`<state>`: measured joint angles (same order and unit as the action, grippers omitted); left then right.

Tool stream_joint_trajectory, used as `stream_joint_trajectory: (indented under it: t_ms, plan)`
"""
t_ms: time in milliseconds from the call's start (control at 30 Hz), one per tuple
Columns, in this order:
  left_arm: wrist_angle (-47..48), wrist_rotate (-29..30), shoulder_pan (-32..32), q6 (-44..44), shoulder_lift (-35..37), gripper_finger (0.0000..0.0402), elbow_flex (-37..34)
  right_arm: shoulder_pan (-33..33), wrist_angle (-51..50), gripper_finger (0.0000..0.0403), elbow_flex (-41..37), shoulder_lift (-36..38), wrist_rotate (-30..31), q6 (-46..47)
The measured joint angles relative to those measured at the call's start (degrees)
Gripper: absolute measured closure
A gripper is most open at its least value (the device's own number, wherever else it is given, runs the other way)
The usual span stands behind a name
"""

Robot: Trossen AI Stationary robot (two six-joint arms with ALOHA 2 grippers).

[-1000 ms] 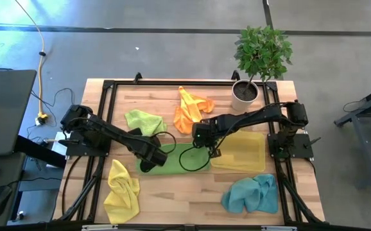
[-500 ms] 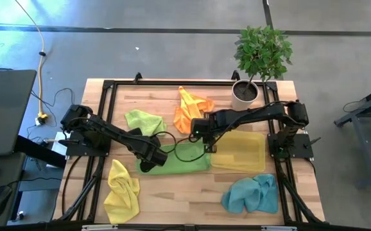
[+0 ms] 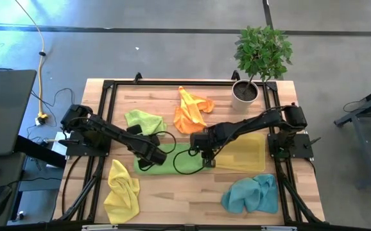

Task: Fold microfiber towels
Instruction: Fold the bottom green microfiber cloth

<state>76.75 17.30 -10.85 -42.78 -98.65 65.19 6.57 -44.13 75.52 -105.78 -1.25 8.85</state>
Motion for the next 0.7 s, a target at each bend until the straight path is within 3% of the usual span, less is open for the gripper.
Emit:
stream_joint_trajectory:
  t_ms: [267,433,700]
  plan:
    - [-16.28,-5.97,-2.29,13.03,0.02,0.0273,0.0,0.22,3.12,0.0269,-4.36,0.02,-3.42,3.18]
    - [-21.61,-7.24,-3.21,15.45,0.05,0.0274,0.02,0.65,5.59,0.0269,-7.64,0.02,-3.21,2.92]
    - [-19.95,-11.57,-4.27,14.47,-2.53,0.0275,0.09,0.33,5.75,0.0269,-9.83,0.04,6.13,-4.92]
